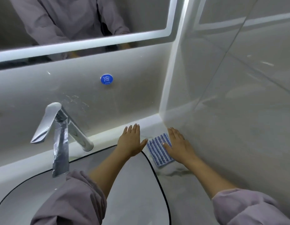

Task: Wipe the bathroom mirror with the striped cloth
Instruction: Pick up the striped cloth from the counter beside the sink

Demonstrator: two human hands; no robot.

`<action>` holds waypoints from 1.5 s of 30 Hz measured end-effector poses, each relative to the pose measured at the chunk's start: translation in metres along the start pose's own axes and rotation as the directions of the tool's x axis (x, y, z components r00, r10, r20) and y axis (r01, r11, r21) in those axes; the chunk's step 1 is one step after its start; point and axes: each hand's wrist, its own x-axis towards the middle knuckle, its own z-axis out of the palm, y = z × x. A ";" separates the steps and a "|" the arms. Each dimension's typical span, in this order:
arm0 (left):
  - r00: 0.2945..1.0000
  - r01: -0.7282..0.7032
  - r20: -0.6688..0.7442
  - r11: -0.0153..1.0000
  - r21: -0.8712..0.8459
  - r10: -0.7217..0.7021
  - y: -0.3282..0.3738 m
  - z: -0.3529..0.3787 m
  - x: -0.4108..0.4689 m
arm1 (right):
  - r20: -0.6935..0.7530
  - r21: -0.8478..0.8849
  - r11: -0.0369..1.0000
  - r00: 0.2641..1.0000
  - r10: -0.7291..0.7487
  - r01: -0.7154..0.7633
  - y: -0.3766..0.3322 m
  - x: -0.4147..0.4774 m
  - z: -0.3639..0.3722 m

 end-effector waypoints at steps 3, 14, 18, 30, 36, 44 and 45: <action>0.996 -0.023 0.086 1.000 -0.019 0.025 0.007 0.009 0.016 | 0.046 0.008 0.999 0.998 0.039 -0.039 0.011 0.000 0.013; 0.965 -0.036 0.262 0.996 0.087 0.012 0.045 0.036 0.068 | 0.096 0.138 0.977 0.984 0.153 -0.165 0.030 -0.003 0.054; 0.968 0.018 0.250 0.999 0.036 -0.027 0.052 0.049 0.076 | 0.023 0.193 0.970 0.989 0.147 -0.149 0.030 -0.001 0.059; 0.915 0.176 0.390 0.972 -0.157 -0.102 0.045 0.064 0.091 | -0.048 0.241 0.893 0.915 0.401 -0.379 0.018 0.013 0.067; 0.900 0.209 0.427 0.945 -0.250 -0.086 0.044 0.061 0.090 | 0.107 0.464 0.744 0.864 0.492 -0.481 0.020 0.024 0.068; 0.938 0.336 0.330 0.503 -0.796 -0.106 0.044 0.032 0.078 | 0.183 0.796 0.453 0.873 0.451 -0.401 0.017 0.027 0.040; 0.940 0.339 0.320 0.404 -0.849 -0.116 0.041 0.026 0.075 | 0.192 0.825 0.412 0.878 0.439 -0.387 0.016 0.028 0.032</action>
